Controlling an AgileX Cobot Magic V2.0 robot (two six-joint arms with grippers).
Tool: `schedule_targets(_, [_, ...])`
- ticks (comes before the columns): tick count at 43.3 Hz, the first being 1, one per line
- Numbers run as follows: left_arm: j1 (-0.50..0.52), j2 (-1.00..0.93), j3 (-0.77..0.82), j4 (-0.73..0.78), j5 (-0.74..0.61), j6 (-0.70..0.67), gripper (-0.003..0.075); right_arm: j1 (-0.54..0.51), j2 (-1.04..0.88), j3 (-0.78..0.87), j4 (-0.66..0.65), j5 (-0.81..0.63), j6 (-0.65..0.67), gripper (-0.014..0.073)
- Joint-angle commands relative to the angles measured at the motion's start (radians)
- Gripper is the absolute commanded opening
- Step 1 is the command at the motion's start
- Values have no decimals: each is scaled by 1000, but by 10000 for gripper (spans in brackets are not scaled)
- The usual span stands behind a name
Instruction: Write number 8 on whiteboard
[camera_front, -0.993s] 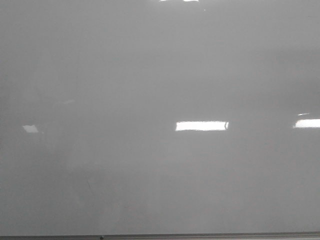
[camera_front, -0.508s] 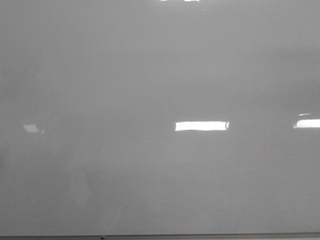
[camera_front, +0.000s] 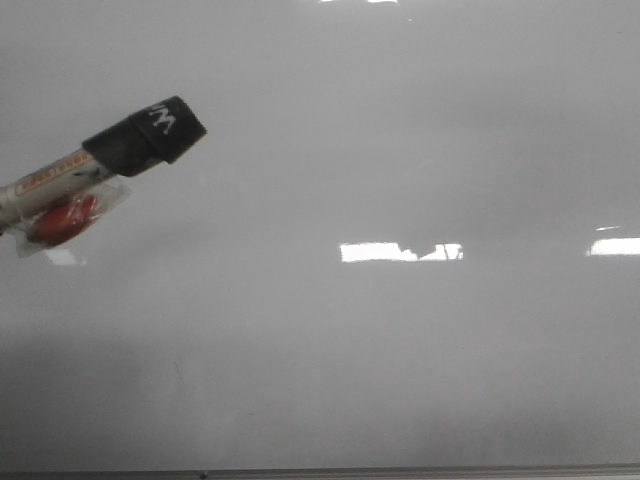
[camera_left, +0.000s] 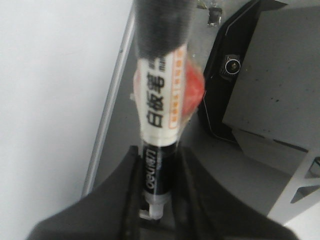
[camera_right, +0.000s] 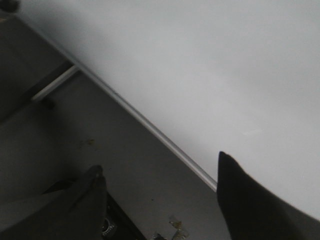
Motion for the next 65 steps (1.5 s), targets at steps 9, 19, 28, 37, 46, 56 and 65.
schedule_targets(9, [-122, -17, -37, 12, -4, 14, -21, 293, 242, -182, 98, -23, -155, 499])
schedule_targets(19, [-126, -17, -37, 12, -6, 14, -21, 490, 469, -355, 94, -39, -177, 499])
schedule_targets(28, [-126, -17, -37, 12, -14, 14, -21, 564, 598, -453, 94, -55, -188, 499])
schedule_targets(37, [-126, -17, -37, 12, -14, 14, -20, 571, 662, -485, 95, -56, -188, 496])
schedule_targets(46, [-126, -17, -37, 12, -21, 14, -20, 571, 682, -487, 95, -70, -189, 379])
schedule_targets(56, [-126, -19, -37, 12, -96, -29, 66, 571, 682, -487, 102, -76, -189, 32])
schedule_targets(65, [-126, -19, -37, 12, -121, -100, 575, 566, 678, -487, 103, -86, -189, -60])
